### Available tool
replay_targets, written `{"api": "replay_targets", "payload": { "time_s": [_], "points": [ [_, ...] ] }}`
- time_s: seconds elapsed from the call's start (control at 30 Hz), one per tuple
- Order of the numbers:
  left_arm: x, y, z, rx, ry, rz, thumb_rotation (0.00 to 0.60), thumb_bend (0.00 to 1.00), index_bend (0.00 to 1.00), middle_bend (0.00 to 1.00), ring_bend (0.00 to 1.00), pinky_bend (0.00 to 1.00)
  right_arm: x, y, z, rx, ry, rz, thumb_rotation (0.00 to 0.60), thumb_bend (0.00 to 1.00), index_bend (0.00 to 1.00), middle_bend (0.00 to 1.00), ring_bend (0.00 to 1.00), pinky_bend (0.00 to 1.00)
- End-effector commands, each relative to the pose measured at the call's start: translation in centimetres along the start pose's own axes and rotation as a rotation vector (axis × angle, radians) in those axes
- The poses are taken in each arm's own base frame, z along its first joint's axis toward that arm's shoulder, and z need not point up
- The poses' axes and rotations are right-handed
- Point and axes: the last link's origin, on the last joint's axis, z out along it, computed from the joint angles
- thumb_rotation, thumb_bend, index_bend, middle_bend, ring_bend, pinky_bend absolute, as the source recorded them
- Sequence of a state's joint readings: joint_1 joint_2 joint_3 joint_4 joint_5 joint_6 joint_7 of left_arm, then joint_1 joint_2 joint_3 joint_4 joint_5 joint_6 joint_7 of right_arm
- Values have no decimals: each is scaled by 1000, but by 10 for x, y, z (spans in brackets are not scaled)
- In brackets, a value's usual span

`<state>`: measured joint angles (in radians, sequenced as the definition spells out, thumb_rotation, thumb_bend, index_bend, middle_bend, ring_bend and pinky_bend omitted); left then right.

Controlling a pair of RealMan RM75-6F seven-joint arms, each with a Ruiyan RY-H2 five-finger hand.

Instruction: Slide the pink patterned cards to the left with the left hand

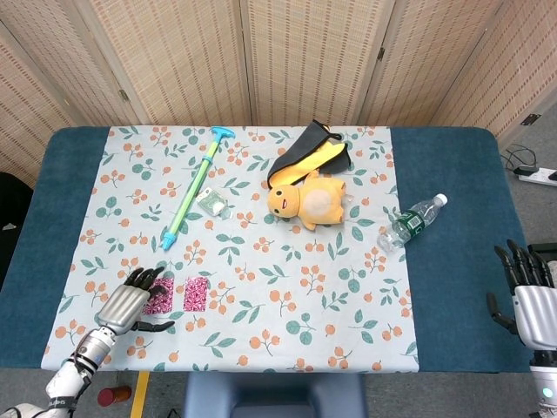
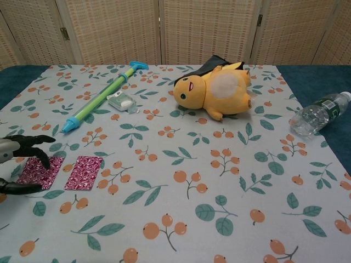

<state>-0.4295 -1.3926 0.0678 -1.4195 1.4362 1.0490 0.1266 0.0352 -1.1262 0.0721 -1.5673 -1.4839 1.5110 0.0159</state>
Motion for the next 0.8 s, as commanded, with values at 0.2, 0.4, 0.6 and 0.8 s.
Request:
{"api": "replay_targets", "payload": {
  "time_s": [0.2,0.4,0.6,0.8],
  "points": [
    [-7,-7,0,31,-28,0,167,153,321,0,0,0,-1,1,0,-3,-3,2,600,477,0,0,0,0],
    [-10,-16,-1,63,-42,-5,167,154,320,0,0,0,0,1,0,-3,-1,2,600,477,0,0,0,0],
    [-11,-32,-8,113,-49,6,164,154,321,0,0,0,0,1,0,-2,-1,3,600,477,0,0,0,0],
    [-5,-45,-17,150,-32,8,167,154,322,0,0,0,0,0,0,1,2,4,600,477,0,0,0,0]
  ]
}}
